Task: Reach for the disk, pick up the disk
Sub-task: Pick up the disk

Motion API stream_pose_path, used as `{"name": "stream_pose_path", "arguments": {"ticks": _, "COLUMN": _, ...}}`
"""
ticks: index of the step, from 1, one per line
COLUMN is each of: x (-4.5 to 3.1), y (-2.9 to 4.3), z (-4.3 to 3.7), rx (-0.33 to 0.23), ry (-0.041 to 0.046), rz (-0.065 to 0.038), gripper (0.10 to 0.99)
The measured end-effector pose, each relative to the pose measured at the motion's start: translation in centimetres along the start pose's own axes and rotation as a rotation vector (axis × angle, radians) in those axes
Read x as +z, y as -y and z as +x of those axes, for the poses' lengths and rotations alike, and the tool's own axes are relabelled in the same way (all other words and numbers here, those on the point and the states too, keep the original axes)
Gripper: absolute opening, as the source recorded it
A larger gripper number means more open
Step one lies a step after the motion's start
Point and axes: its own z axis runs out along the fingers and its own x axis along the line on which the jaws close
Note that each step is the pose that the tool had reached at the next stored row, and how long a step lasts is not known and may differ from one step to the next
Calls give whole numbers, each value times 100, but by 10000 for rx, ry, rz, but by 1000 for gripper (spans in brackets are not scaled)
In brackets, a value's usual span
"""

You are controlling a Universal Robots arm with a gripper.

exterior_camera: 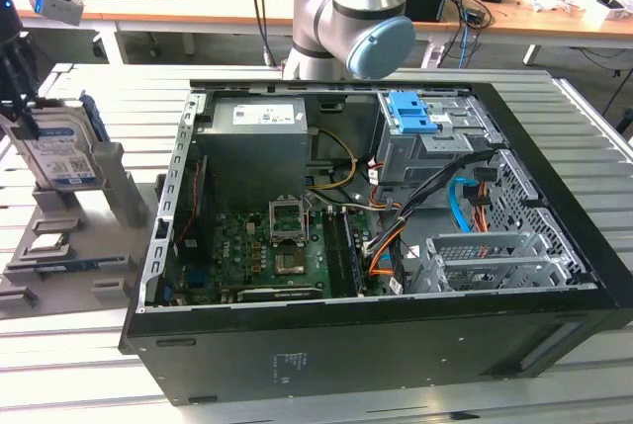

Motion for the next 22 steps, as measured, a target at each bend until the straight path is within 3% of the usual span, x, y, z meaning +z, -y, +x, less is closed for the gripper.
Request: {"name": "stream_pose_path", "arguments": {"ticks": 22, "x": -609, "y": -14, "z": -11, "rx": 0, "ry": 0, "rz": -1, "gripper": 365}}
